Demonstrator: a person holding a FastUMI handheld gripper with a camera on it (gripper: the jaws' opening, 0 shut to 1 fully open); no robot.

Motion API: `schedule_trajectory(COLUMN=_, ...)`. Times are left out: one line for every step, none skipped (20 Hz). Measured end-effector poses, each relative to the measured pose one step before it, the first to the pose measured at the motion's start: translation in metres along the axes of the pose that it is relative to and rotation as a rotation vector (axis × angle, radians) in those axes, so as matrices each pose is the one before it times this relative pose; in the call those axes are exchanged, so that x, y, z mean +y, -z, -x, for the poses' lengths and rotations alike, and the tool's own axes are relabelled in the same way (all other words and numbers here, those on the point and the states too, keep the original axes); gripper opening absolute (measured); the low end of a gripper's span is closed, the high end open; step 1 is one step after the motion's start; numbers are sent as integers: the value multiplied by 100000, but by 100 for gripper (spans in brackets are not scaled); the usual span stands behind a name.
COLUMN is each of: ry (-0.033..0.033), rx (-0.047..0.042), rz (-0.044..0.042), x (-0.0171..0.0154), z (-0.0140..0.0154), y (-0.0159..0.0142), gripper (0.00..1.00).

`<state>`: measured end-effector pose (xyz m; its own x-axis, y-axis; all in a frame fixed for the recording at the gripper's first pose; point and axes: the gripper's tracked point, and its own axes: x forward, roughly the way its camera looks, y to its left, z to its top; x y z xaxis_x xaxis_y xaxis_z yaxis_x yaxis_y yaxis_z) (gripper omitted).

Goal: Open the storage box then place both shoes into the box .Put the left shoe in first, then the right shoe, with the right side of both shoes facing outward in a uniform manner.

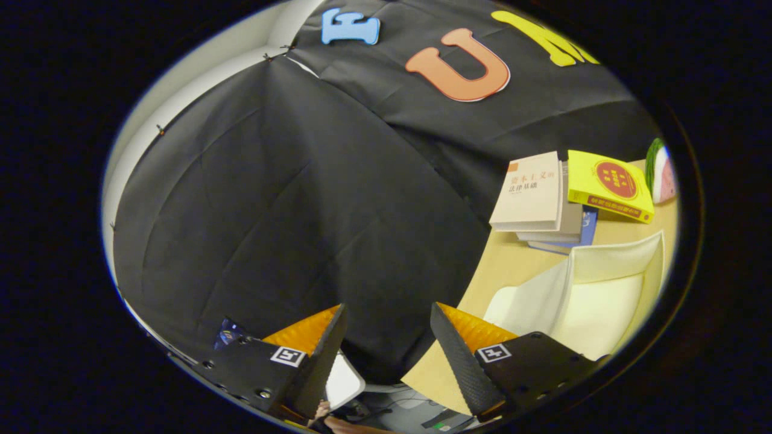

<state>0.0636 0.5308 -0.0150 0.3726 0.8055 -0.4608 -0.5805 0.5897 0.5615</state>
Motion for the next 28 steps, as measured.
schedule_trajectory(ry=3624, rx=-1156, rz=5283, x=-725, z=463, y=135, gripper=88)
schedule_trajectory(ry=3994, rx=-2106, rz=5866, x=-860, z=391, y=112, gripper=91)
schedule_trajectory(ry=3236, rx=-2479, rz=6034, x=-730, z=867, y=-16, gripper=94)
schedule_trajectory(ry=3676, rx=-1628, rz=6350, x=-718, z=793, y=232, gripper=95)
schedule_trajectory(ry=3335, rx=-2216, rz=6079, x=-607, z=817, y=-79, gripper=95)
schedule_trajectory(ry=4778, rx=-1484, rz=5084, x=-1080, z=975, y=276, gripper=95)
schedule_trajectory(ry=5810, rx=-1344, rz=4080, x=-1422, z=912, y=474, gripper=95)
schedule_trajectory(ry=3342, rx=-2323, rz=2024, x=-1037, z=855, y=177, gripper=95)
schedule_trajectory(ry=3153, rx=-1325, rz=979, x=-973, z=1148, y=462, gripper=95)
schedule_trajectory(ry=3342, rx=-548, rz=1796, x=-1042, z=1003, y=500, gripper=95)
schedule_trajectory(ry=2862, rx=-1561, rz=1036, x=-1089, z=985, y=312, gripper=95)
schedule_trajectory(ry=4992, rx=-1234, rz=989, x=-1751, z=955, y=378, gripper=95)
schedule_trajectory(ry=3874, rx=-1362, rz=1376, x=-1778, z=871, y=346, gripper=95)
schedule_trajectory(ry=4569, rx=-1197, rz=1413, x=-1863, z=875, y=292, gripper=95)
schedule_trajectory(ry=2258, rx=-1537, rz=2389, x=-1597, z=908, y=205, gripper=95)
schedule_trajectory(ry=1746, rx=-1182, rz=1643, x=-1665, z=771, y=491, gripper=95)
schedule_trajectory(ry=3174, rx=-418, rz=1483, x=-1821, z=776, y=830, gripper=95)
schedule_trajectory(ry=3288, rx=-117, rz=1196, x=-1930, z=798, y=837, gripper=95)
schedule_trajectory(ry=2601, rx=402, rz=743, x=-1863, z=805, y=988, gripper=95)
schedule_trajectory(ry=2324, rx=573, rz=1059, x=-1868, z=785, y=1027, gripper=95)
schedule_trajectory(ry=2752, rx=1022, rz=368, x=-1898, z=610, y=1175, gripper=95)
schedule_trajectory(ry=2421, rx=1007, rz=-172, x=-1929, z=616, y=1363, gripper=95)
schedule_trajectory(ry=2390, rx=2032, rz=-85, x=-1872, z=259, y=1206, gripper=95)
schedule_trajectory(ry=1955, rx=1826, rz=-216, x=-1767, z=13, y=1259, gripper=95)
schedule_trajectory(ry=1725, rx=1571, rz=-838, x=-1630, z=-110, y=1070, gripper=95)
schedule_trajectory(ry=2608, rx=2544, rz=-1184, x=-1725, z=-328, y=1191, gripper=95)
schedule_trajectory(ry=1608, rx=2612, rz=-1281, x=-1554, z=-430, y=1057, gripper=95)
schedule_trajectory(ry=371, rx=2825, rz=-1639, x=-1154, z=-431, y=1050, gripper=95)
